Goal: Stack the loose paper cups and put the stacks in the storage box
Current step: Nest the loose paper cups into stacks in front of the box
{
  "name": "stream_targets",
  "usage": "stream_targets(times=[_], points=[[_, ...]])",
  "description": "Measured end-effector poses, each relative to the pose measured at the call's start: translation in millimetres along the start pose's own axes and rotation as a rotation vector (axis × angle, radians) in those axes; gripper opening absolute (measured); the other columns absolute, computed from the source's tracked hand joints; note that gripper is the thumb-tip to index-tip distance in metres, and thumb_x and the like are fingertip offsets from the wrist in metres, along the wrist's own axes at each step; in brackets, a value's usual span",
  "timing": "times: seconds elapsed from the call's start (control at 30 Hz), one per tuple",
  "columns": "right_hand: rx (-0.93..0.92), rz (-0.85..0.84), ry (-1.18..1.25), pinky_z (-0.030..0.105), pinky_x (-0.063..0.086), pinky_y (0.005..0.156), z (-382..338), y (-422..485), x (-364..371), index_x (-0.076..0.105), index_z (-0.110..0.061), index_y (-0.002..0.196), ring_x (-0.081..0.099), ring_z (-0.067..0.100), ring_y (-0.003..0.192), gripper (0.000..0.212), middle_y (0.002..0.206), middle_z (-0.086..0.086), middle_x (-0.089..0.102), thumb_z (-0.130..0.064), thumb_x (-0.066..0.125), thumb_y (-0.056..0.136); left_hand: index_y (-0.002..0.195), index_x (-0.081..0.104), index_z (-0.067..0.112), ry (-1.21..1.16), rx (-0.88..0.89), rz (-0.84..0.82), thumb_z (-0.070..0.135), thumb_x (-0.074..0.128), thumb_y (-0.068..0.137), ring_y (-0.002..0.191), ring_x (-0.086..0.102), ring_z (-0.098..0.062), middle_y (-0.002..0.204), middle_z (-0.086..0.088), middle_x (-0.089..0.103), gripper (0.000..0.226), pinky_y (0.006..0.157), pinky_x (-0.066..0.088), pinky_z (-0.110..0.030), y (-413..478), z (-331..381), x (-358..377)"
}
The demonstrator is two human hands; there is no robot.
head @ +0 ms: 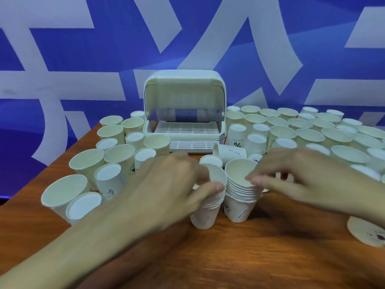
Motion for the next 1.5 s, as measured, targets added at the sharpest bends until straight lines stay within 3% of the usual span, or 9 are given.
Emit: stream_targets(times=[0.07,0.13,0.27,0.43,0.6,0.77,0.93,1.27,1.5], points=[[0.031,0.164,0.056,0.02,0.047,0.063,8.7,10.6,-28.4,0.074,-0.042,0.102,0.063,0.007,0.081,0.026,0.089,-0.023,0.069,-0.052,0.051,0.094,0.099,0.067,0.035,0.037,0.019,0.103,0.065,0.031,0.092,0.083,0.057,-0.009,0.087,0.012,0.064,0.048,0.069,0.049,-0.027,9.9,-7.5,-14.5],[0.055,0.249,0.012,0.026,0.048,0.064,20.5,30.4,-42.0,0.074,-0.038,0.104,0.062,0.007,0.077,0.023,0.088,-0.02,0.069,-0.043,0.056,0.092,0.102,0.067,0.037,0.04,0.024,0.138,0.06,0.04,0.093,0.081,0.055,-0.009,0.088,0.015,0.064,0.037,0.069,0.049,-0.032,26.2,-11.7,-19.5],[0.073,0.034,-0.186,0.028,0.048,0.076,46.7,84.0,-11.3,0.07,-0.036,0.115,0.057,0.001,0.082,0.023,0.104,-0.02,0.067,-0.028,0.061,0.096,0.108,0.066,0.034,0.118,0.008,0.096,0.06,0.047,0.09,0.095,0.061,-0.015,0.105,0.012,0.068,0.037,0.077,0.05,-0.034,71.4,-18.0,-1.9],[-0.014,-0.124,-0.361,0.03,0.05,0.077,67.8,121.1,36.6,0.067,-0.041,0.116,0.063,0.007,0.097,0.04,0.115,-0.021,0.068,-0.011,0.059,0.091,0.122,0.061,0.027,0.256,-0.068,-0.165,0.062,0.045,0.091,0.111,0.059,-0.025,0.123,-0.001,0.065,0.049,0.089,0.049,-0.04,113.8,-32.0,41.2],[-0.115,-0.217,-0.47,0.034,0.053,0.078,70.4,126.3,64.7,0.061,-0.043,0.124,0.06,0.014,0.116,0.038,0.128,-0.021,0.063,-0.023,0.059,0.092,0.11,0.068,0.023,0.19,-0.078,-0.306,0.064,0.05,0.087,0.095,0.065,-0.024,0.107,-0.003,0.07,0.051,0.086,0.053,-0.04,128.7,-39.9,65.4],[-0.193,-0.347,-0.549,0.024,0.03,0.057,62.5,126.6,88.3,0.064,-0.032,0.122,0.058,0.017,0.112,0.03,0.124,-0.008,0.062,-0.026,0.059,0.093,0.106,0.07,0.018,0.109,-0.143,-0.449,0.062,0.057,0.085,0.078,0.07,-0.02,0.089,0.001,0.069,0.051,0.068,0.057,-0.032,136.0,-44.2,78.5],[-0.207,-0.39,-0.66,0.035,0.052,0.068,56.4,125.6,93.1,0.066,-0.024,0.115,0.061,0.022,0.104,0.024,0.112,0.0,0.064,-0.029,0.057,0.094,0.107,0.067,0.011,-0.014,-0.242,-0.531,0.053,0.063,0.084,0.068,0.072,-0.021,0.083,-0.005,0.071,0.048,0.067,0.062,-0.035,139.2,-49.5,85.0],[-0.133,-0.164,-0.44,0.038,0.052,0.067,55.4,125.4,55.8,0.068,-0.03,0.102,0.064,0.019,0.092,0.015,0.098,-0.007,0.068,-0.027,0.059,0.091,0.089,0.068,0.011,0.07,-0.282,-0.36,0.046,0.059,0.084,0.061,0.071,-0.021,0.076,-0.006,0.07,0.037,0.068,0.061,-0.034,138.1,-56.0,50.4],[-0.073,-0.128,-0.345,0.028,0.044,0.066,64.0,119.9,54.6,0.067,-0.031,0.106,0.061,0.015,0.085,0.016,0.103,-0.008,0.072,-0.037,0.056,0.096,0.106,0.06,0.014,0.17,-0.248,-0.402,0.053,0.063,0.084,0.077,0.062,-0.019,0.093,-0.004,0.064,0.045,0.062,0.054,-0.027,124.6,-69.1,55.0]])
Point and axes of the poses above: each hand's wrist, its own y-axis towards the middle knuckle, its own x-axis out of the palm, z = x × y, the point moved 9 cm from there along y, towards the middle knuckle
